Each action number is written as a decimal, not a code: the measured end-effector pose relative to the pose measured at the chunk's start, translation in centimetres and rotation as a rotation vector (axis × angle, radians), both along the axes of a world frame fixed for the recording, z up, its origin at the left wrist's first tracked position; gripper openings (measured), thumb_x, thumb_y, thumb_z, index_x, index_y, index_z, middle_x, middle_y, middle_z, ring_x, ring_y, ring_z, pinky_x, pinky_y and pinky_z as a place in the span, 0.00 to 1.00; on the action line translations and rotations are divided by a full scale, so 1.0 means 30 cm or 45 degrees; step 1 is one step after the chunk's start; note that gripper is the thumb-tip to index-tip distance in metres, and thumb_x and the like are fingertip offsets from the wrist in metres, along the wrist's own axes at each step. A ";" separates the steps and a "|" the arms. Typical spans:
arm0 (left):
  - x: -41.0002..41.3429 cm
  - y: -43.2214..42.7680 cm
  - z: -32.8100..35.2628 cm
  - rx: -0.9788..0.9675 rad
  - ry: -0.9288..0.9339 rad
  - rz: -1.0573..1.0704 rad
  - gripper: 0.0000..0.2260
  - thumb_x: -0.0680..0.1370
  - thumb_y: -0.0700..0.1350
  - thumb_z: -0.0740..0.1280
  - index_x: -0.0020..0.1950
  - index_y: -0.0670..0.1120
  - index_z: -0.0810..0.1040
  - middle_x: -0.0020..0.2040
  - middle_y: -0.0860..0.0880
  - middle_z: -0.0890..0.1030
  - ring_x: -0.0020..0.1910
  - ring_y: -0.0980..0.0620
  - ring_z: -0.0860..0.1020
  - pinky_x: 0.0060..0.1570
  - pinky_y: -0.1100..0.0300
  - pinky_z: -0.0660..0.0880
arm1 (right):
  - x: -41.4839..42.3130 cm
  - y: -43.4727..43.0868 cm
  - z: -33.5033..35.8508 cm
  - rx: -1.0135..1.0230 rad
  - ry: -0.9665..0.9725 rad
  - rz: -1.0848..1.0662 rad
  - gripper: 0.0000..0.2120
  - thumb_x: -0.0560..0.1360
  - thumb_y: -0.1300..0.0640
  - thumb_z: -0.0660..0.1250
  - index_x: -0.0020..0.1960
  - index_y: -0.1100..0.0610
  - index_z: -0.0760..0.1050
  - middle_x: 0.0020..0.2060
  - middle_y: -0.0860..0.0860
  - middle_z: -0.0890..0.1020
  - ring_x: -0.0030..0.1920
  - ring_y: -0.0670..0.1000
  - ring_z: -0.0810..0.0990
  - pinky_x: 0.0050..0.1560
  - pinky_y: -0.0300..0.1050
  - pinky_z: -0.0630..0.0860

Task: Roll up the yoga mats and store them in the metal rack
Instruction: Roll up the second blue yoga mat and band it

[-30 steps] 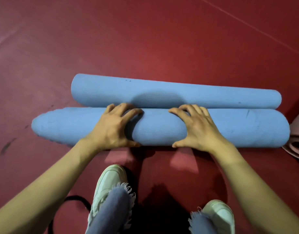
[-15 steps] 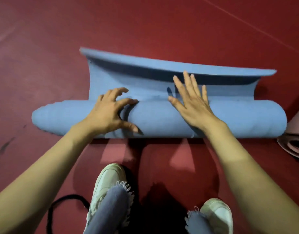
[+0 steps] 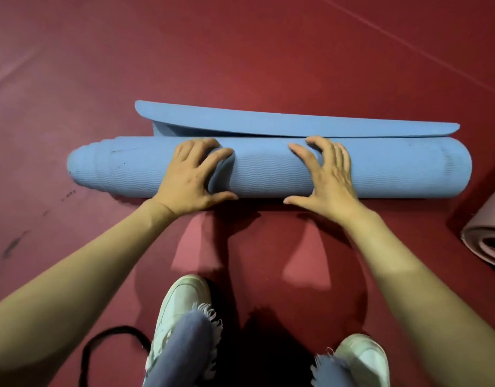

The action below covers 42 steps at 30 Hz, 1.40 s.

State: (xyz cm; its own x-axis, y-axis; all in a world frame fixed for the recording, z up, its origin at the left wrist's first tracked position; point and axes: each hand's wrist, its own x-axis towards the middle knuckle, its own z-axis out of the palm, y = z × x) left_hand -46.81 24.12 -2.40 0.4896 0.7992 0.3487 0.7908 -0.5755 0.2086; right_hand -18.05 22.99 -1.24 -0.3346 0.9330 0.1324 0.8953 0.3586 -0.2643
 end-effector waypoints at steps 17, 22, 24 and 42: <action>0.012 0.086 -0.006 -0.001 0.206 0.039 0.38 0.71 0.67 0.63 0.71 0.42 0.67 0.68 0.38 0.70 0.66 0.39 0.69 0.64 0.44 0.62 | 0.012 0.138 0.066 -0.191 0.003 0.006 0.43 0.63 0.39 0.74 0.74 0.40 0.59 0.69 0.54 0.62 0.70 0.54 0.57 0.71 0.48 0.48; 0.041 0.085 -0.002 -0.020 0.161 0.128 0.35 0.73 0.65 0.60 0.72 0.41 0.67 0.61 0.36 0.71 0.59 0.39 0.65 0.62 0.42 0.60 | 0.010 0.130 0.043 -0.238 0.037 -0.009 0.34 0.71 0.42 0.69 0.74 0.44 0.60 0.74 0.55 0.58 0.75 0.55 0.52 0.72 0.52 0.36; 0.032 0.111 0.015 -0.084 0.139 0.090 0.32 0.74 0.65 0.59 0.71 0.45 0.67 0.62 0.37 0.71 0.60 0.39 0.66 0.63 0.43 0.60 | 0.003 0.117 0.018 -0.167 0.137 -0.031 0.31 0.71 0.41 0.64 0.72 0.47 0.65 0.72 0.56 0.61 0.74 0.55 0.55 0.71 0.51 0.36; 0.049 0.216 0.049 -0.192 0.194 0.131 0.42 0.61 0.67 0.64 0.71 0.47 0.68 0.63 0.37 0.71 0.64 0.37 0.69 0.63 0.43 0.60 | -0.015 0.276 0.088 -0.317 -0.165 -0.006 0.54 0.56 0.38 0.77 0.75 0.44 0.54 0.71 0.55 0.57 0.74 0.53 0.53 0.72 0.58 0.44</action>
